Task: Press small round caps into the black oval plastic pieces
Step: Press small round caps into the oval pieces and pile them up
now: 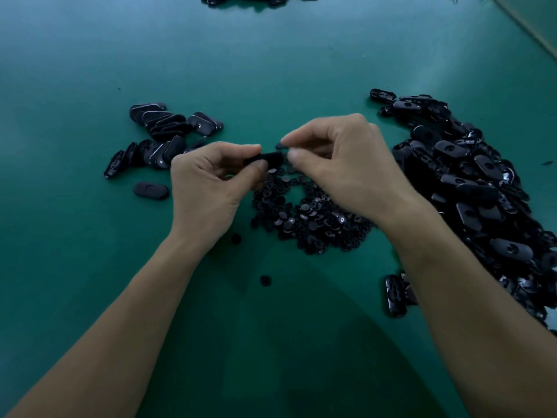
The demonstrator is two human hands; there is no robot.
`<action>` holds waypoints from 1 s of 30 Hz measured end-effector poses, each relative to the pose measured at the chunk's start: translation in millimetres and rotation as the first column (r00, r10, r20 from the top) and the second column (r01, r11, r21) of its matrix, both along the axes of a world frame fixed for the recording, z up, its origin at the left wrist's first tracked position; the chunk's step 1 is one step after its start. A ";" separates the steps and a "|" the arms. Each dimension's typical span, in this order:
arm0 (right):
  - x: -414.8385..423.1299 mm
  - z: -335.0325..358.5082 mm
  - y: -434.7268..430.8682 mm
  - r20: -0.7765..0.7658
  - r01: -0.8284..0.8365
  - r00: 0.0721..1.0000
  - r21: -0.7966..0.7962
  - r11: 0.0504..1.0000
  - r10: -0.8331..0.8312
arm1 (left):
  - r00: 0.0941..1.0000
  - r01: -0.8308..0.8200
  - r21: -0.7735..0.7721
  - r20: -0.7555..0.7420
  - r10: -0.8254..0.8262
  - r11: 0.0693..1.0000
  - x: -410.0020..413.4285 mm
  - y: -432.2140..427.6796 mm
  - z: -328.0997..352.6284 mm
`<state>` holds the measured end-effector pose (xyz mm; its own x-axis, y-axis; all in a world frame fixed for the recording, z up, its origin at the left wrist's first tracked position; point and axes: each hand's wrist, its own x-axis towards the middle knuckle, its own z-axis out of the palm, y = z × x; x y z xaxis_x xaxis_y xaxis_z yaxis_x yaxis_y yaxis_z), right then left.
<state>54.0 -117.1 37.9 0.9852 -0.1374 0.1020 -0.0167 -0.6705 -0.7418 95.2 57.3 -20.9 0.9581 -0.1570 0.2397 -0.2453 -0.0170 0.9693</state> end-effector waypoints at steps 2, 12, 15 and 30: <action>2.1 -2.4 -15.4 -0.040 0.074 0.996 -0.197 0.978 -0.083 | 0.992 -0.110 0.060 0.072 0.106 0.992 3.9 4.4 -0.9; 2.7 -25.7 -69.7 -0.249 0.219 0.851 -0.632 0.743 -0.463 | 0.906 -0.419 0.419 0.247 0.343 0.806 19.0 23.8 3.5; 3.2 -26.8 -69.8 -0.188 0.231 0.874 -0.651 0.723 -0.449 | 0.906 -0.422 0.500 0.223 0.359 0.756 19.7 26.2 3.2; -0.3 -24.3 -69.6 -0.136 0.249 0.898 -0.628 0.737 -0.419 | 0.895 -0.446 0.605 0.288 0.341 0.660 19.9 27.9 -0.6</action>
